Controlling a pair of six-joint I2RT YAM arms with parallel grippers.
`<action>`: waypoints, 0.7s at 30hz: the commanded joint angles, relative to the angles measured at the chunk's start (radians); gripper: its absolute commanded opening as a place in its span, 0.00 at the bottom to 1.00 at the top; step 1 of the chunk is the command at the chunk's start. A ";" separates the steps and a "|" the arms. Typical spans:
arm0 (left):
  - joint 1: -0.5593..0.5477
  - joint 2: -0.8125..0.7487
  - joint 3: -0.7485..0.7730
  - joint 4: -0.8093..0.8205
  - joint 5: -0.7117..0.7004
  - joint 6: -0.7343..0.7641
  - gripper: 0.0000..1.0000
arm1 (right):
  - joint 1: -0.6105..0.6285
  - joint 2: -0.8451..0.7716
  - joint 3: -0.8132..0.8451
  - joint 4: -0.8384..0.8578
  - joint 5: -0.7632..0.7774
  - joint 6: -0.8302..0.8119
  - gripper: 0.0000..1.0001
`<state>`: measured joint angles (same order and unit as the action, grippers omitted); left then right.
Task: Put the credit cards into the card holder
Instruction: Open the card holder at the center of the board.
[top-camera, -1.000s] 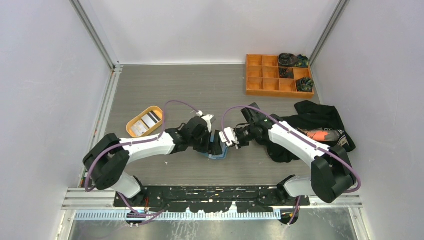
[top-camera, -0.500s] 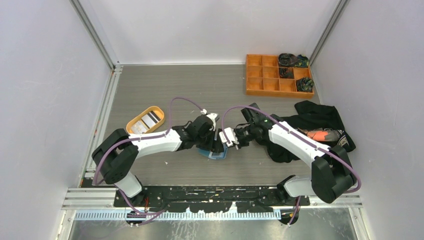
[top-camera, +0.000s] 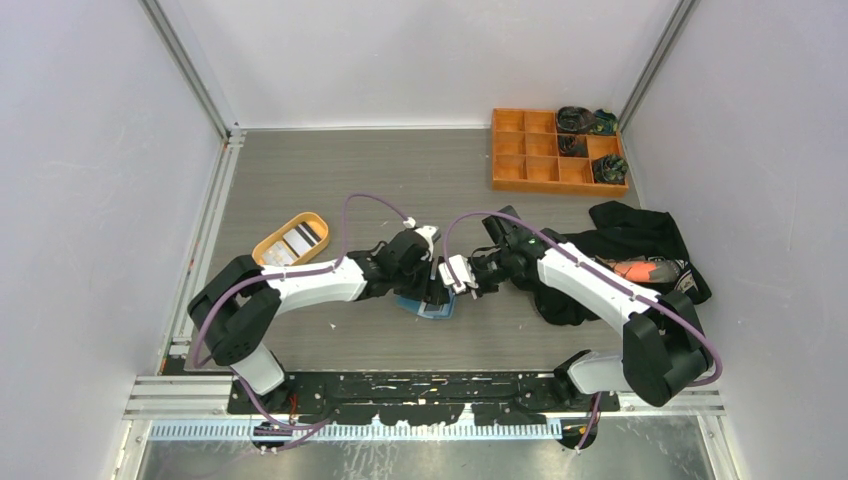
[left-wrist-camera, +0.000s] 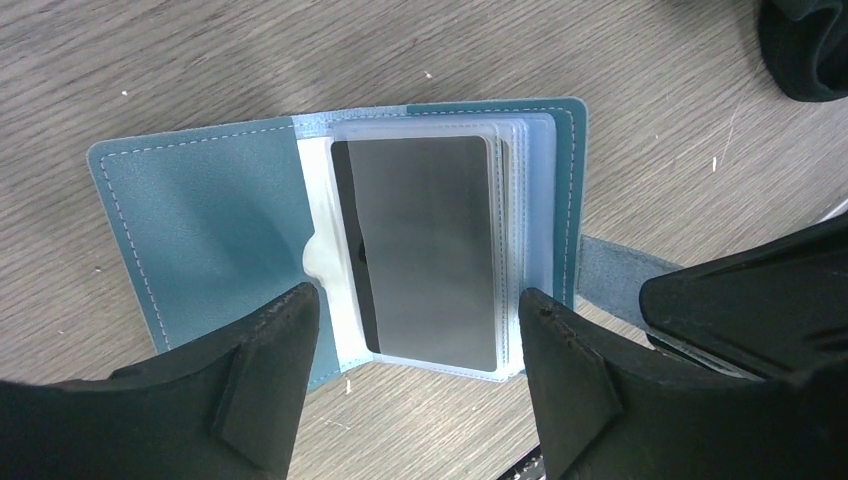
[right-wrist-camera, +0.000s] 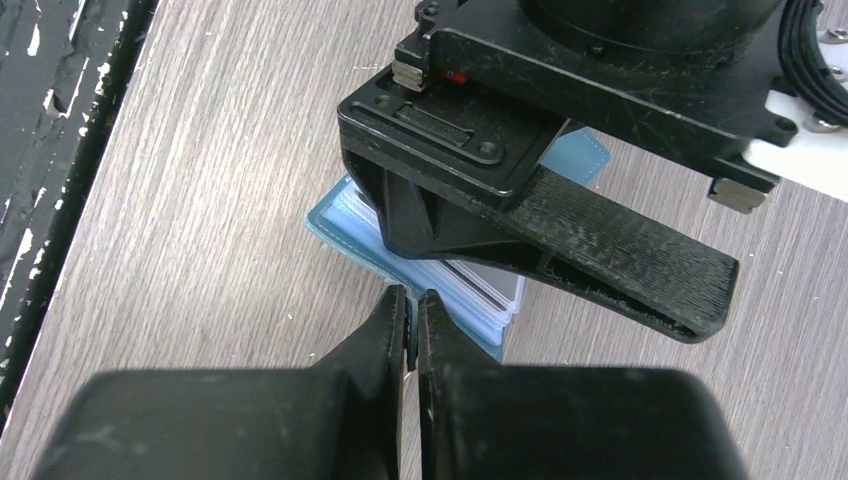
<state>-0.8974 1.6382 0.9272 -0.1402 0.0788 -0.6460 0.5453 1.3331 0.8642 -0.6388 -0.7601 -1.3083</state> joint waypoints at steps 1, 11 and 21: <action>-0.007 -0.005 0.018 -0.030 -0.070 0.024 0.72 | -0.005 -0.045 0.013 0.009 -0.044 -0.011 0.01; -0.010 -0.074 0.000 -0.104 -0.208 0.041 0.59 | -0.028 -0.066 0.013 0.009 -0.054 -0.009 0.01; 0.006 -0.114 -0.020 -0.139 -0.252 0.054 0.57 | -0.048 -0.074 0.010 0.003 -0.062 -0.012 0.01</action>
<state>-0.9070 1.5467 0.9257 -0.2222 -0.1108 -0.6239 0.5121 1.2999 0.8639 -0.6384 -0.7845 -1.3079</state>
